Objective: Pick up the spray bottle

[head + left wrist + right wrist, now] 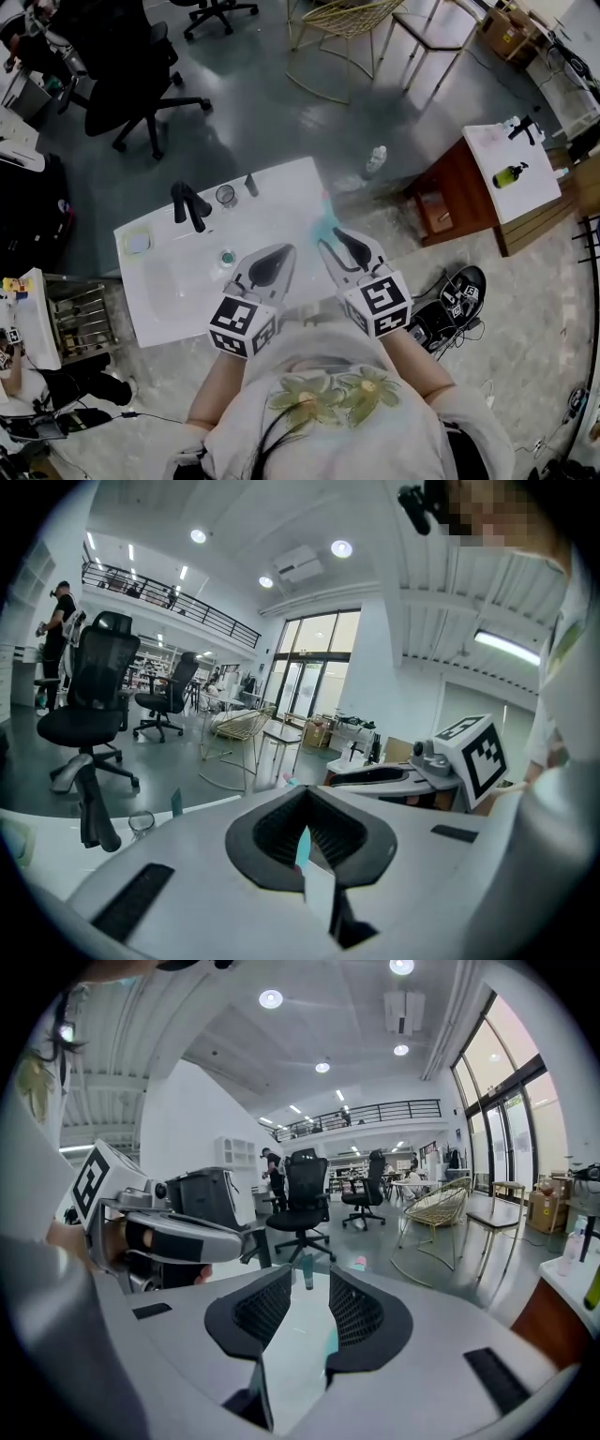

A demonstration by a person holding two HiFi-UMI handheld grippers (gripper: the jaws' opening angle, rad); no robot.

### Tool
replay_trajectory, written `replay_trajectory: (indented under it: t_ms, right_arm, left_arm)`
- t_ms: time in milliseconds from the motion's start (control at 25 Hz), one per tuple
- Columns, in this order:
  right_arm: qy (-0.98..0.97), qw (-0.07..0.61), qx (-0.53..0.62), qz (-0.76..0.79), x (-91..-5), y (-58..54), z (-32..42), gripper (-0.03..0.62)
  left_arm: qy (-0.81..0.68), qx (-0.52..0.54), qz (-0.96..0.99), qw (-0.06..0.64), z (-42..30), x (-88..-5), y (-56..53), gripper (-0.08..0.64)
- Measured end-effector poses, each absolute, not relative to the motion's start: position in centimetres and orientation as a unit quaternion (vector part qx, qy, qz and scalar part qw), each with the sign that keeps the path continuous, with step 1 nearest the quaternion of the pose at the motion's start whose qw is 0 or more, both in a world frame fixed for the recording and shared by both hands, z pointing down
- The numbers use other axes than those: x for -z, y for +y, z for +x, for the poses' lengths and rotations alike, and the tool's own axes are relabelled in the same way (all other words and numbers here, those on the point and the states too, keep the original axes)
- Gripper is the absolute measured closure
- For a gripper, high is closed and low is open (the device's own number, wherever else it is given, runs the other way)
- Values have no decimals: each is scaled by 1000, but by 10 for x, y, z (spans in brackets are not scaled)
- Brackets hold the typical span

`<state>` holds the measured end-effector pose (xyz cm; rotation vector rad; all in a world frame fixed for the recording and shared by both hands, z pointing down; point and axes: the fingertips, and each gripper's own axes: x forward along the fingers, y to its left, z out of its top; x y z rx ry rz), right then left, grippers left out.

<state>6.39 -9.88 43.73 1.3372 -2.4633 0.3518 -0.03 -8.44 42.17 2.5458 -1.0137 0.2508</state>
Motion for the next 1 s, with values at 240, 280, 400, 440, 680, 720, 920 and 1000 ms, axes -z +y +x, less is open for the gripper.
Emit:
replay_trajectory:
  t_ms: [240, 280, 400, 440, 680, 720, 920, 1000]
  right_arm:
    - [-853, 182, -127, 473, -452, -113, 67, 460]
    - [-851, 186, -129, 473, -455, -115, 67, 457]
    - [-846, 205, -128, 475, -468, -120, 69, 445]
    - [-844, 212, -127, 476, -472, -122, 70, 440]
    - [-832, 243, -131, 480, -497, -129, 73, 419]
    - [-831, 247, -132, 481, -500, -131, 74, 418]
    - [-827, 264, -139, 476, -515, -137, 77, 417]
    - [-826, 271, -142, 474, -521, -138, 78, 416]
  left_arm:
    - [-371, -91, 902, 199, -4, -426, -94, 551]
    - [-373, -91, 902, 200, -5, -426, -96, 551]
    - [-375, -92, 899, 205, -5, -430, -97, 551]
    - [-376, -93, 899, 207, -5, -431, -98, 551]
    - [-377, -95, 896, 213, -8, -437, -106, 551]
    - [-378, -96, 896, 215, -8, -438, -107, 551]
    - [-379, -101, 893, 222, -8, -442, -111, 551]
    - [-380, -103, 891, 224, -8, -444, -112, 551]
